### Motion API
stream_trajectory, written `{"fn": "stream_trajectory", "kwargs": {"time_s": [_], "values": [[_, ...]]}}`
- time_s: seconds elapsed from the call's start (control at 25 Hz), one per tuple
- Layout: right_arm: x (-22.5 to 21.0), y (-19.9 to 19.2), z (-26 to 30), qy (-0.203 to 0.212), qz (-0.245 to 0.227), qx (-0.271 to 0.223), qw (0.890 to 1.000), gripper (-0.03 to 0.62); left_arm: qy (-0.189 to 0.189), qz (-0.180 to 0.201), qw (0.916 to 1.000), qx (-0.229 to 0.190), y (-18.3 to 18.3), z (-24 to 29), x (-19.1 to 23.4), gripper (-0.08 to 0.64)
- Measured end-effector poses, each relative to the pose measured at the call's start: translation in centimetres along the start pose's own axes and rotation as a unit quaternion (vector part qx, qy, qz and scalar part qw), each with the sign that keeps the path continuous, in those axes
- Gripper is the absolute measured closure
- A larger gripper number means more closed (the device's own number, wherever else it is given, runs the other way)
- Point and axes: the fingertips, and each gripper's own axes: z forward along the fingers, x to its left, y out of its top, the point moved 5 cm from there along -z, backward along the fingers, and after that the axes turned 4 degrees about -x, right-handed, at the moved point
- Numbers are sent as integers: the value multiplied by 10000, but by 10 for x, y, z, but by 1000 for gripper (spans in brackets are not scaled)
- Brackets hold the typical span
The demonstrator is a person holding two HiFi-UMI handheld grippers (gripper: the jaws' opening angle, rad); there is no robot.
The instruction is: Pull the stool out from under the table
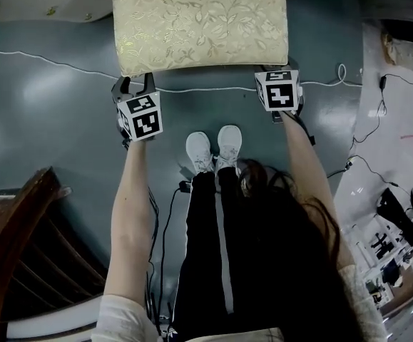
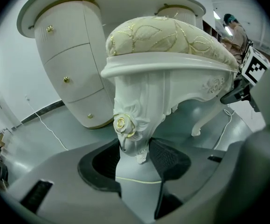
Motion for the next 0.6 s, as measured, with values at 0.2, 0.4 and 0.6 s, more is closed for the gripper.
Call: {"fn": "stream_trajectory", "kwargs": {"time_s": [0.2,0.4,0.6], "values": [[1,4,0,38,-29,260,9997,334,-64,24,9996,268,3,-3,1,345],[0,4,-1,66,-37,309,9995,334,-95,1,9990,444,3,-2,0,345],[1,3,-4,88,-15,349,9993,334,-68,24,9986,518,4,-3,1,347]]}}
